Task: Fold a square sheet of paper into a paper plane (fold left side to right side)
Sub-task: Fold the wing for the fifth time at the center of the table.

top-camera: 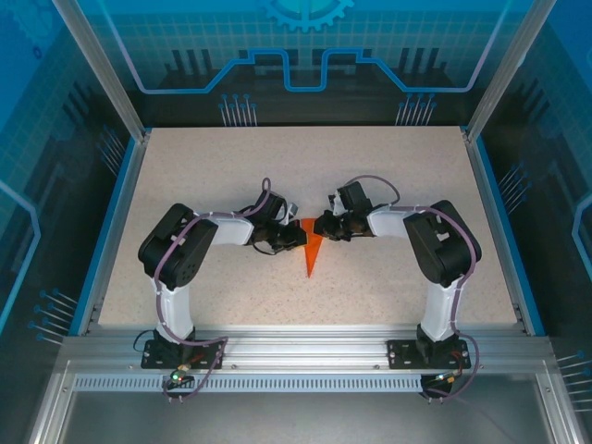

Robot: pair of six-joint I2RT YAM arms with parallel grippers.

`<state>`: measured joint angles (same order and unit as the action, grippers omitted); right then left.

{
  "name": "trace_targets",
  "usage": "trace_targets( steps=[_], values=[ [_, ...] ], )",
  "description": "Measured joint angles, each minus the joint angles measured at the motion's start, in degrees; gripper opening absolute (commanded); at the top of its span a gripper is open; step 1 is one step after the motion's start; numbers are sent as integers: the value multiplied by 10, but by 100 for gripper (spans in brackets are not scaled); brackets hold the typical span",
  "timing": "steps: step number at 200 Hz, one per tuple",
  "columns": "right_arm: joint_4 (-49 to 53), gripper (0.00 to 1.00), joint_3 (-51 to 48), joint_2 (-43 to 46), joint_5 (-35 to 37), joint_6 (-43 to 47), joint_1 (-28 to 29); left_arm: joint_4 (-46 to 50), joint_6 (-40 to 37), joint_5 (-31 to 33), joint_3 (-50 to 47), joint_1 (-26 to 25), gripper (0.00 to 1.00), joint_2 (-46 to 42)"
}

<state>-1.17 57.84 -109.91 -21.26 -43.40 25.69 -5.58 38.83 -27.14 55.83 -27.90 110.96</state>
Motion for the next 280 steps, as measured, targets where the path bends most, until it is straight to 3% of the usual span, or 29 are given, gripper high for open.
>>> trace_targets(
  steps=[41,71,89,122,148,211,280],
  values=[
    [25,17,10,-3,5,0,0,1,0,0,0,0,10,-1],
    [33,17,12,-4,7,0,0,29,-1,13,0,1,33,-23],
    [33,17,12,-4,6,0,-1,54,-4,21,-1,4,39,-49],
    [33,17,12,-5,2,0,-2,75,-3,19,-2,7,38,-108],
    [34,17,14,-6,2,0,-2,73,2,-16,-2,7,30,-131],
    [37,16,15,-7,2,0,-2,53,43,-112,-8,-12,23,-107],
    [37,16,15,-7,2,0,-3,54,47,-132,4,-46,24,-74]
  ],
)
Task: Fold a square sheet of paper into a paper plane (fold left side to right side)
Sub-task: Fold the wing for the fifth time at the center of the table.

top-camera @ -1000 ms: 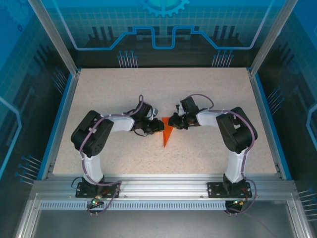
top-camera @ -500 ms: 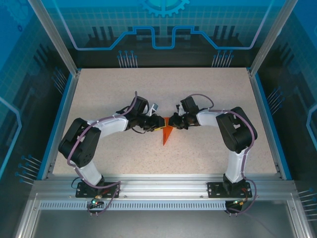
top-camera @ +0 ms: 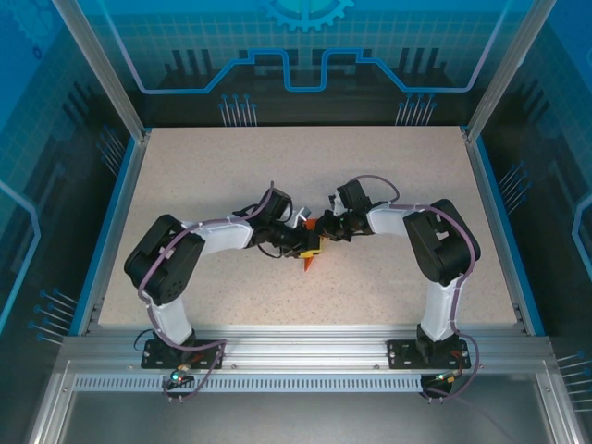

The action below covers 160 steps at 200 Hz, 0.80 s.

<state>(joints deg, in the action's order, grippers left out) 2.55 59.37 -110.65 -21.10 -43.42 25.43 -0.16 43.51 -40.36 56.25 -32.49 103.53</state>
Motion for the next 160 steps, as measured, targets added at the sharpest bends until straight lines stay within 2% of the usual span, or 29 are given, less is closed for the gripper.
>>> trace_targets(
  steps=[139,160],
  values=[
    [7,16,4,-1,0,2,0,10,3,35,-21,-3,24,53],
    [7,15,4,-1,0,4,0,9,9,36,-21,-4,20,53]
  ],
)
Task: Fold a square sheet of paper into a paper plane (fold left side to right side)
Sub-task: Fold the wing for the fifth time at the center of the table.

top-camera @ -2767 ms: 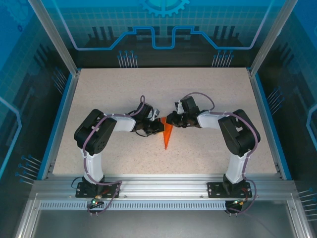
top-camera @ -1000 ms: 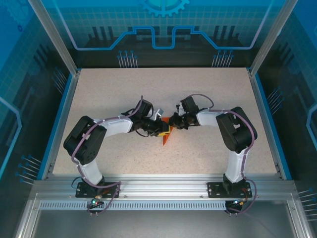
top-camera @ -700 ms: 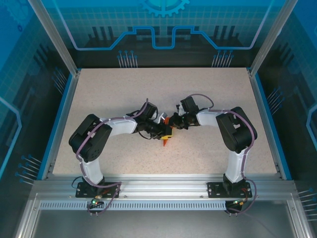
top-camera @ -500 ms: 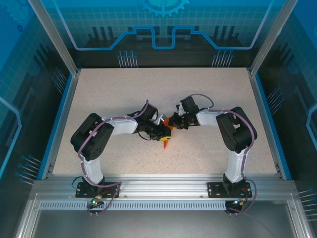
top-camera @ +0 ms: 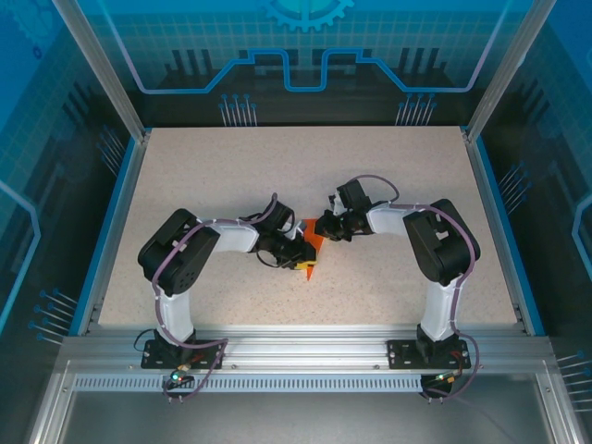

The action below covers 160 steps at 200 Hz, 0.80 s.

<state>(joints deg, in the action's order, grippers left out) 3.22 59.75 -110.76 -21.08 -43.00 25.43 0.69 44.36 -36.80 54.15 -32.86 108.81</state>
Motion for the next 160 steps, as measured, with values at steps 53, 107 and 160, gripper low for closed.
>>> trace_targets(
  steps=[53,107,160],
  values=[
    [-19,12,-10,3,-4,2,-1,-9,17,18,-14,0,2,0],
    [-59,10,-62,56,-9,2,-9,-30,23,18,-25,0,0,-2],
    [-89,10,-117,123,-25,5,0,-31,23,19,-26,0,0,-2]
  ],
)
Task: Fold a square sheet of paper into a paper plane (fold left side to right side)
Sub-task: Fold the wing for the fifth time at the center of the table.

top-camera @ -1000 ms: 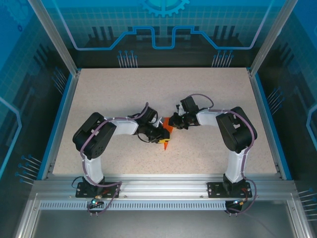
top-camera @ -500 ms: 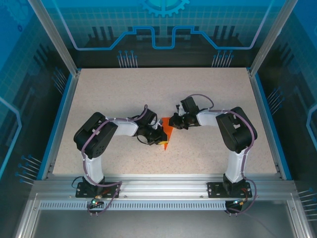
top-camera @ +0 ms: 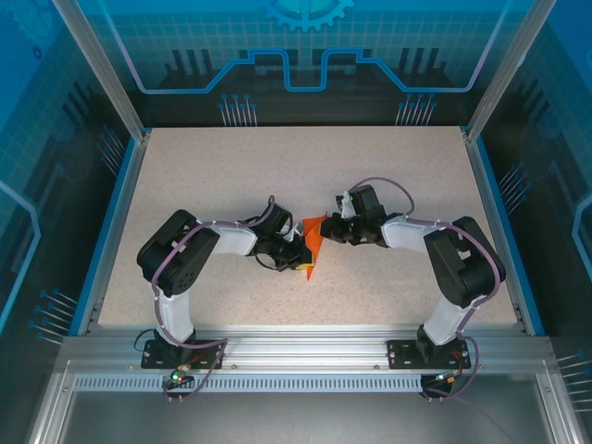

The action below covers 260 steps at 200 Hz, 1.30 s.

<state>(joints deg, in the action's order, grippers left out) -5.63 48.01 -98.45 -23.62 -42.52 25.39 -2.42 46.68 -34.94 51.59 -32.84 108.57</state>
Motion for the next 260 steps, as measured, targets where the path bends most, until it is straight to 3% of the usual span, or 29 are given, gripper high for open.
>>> trace_targets(
  steps=[120,260],
  values=[
    [-14,9,-4,-58,-23,5,39,1,0,0,0,0,0,0],
    [78,9,88,-108,-11,67,25,3,-1,2,0,0,0,-1]
  ],
)
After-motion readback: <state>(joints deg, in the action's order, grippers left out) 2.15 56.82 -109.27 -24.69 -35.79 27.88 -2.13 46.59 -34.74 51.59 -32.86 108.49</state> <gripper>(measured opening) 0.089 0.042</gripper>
